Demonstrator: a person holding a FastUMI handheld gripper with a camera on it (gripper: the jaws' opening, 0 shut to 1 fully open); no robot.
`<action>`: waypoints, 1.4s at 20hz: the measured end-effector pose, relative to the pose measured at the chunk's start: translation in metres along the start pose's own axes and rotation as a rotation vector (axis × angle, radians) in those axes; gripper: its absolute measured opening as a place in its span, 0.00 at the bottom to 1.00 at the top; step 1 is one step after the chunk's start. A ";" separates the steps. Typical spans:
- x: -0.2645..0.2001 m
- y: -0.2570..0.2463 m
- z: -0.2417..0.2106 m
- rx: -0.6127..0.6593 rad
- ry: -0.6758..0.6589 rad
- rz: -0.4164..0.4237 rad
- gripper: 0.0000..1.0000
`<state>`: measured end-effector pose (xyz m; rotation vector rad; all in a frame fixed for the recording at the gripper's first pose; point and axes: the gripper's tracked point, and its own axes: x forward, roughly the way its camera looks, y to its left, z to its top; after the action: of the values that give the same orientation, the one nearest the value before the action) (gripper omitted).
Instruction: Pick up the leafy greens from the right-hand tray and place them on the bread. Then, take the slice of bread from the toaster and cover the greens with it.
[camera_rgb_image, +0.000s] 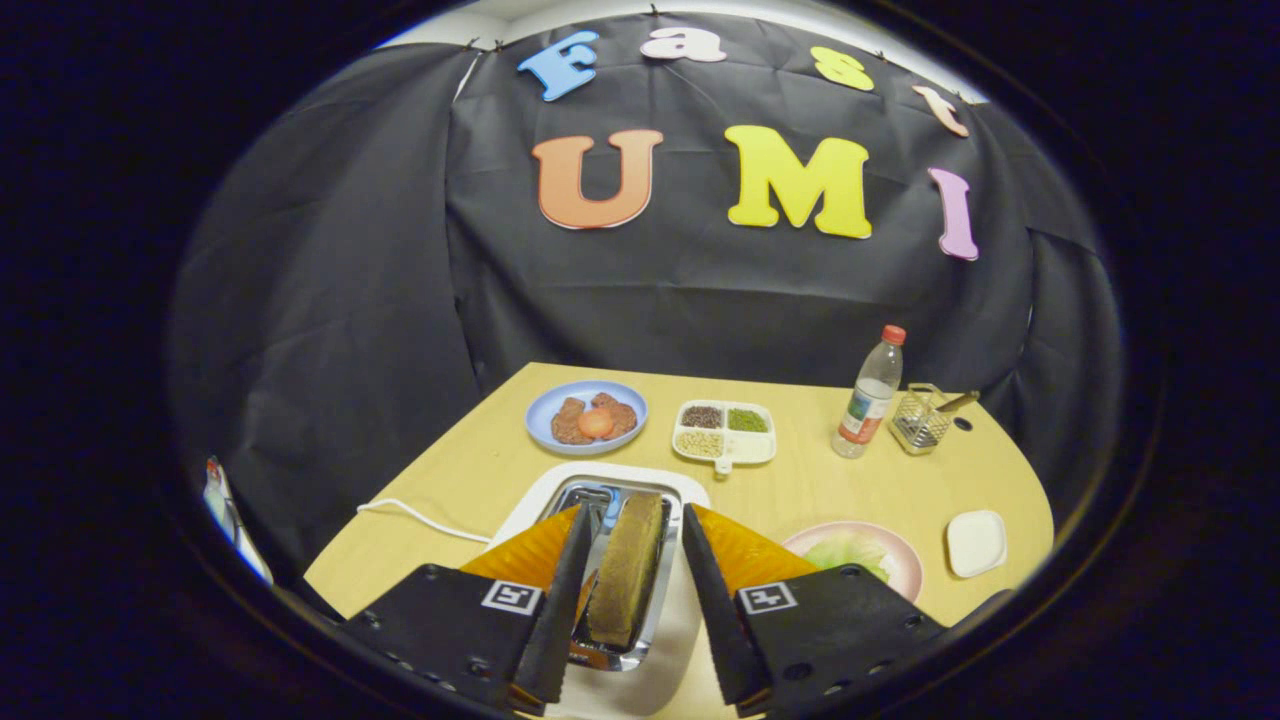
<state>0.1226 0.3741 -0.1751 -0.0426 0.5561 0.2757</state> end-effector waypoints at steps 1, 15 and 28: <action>0.002 0.002 -0.002 0.005 0.012 0.004 0.51; -0.061 0.011 0.048 0.017 -0.044 0.020 0.11; -0.158 -0.059 0.118 0.124 -0.209 0.022 0.11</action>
<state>0.0706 0.2918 0.0064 0.1114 0.3652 0.2627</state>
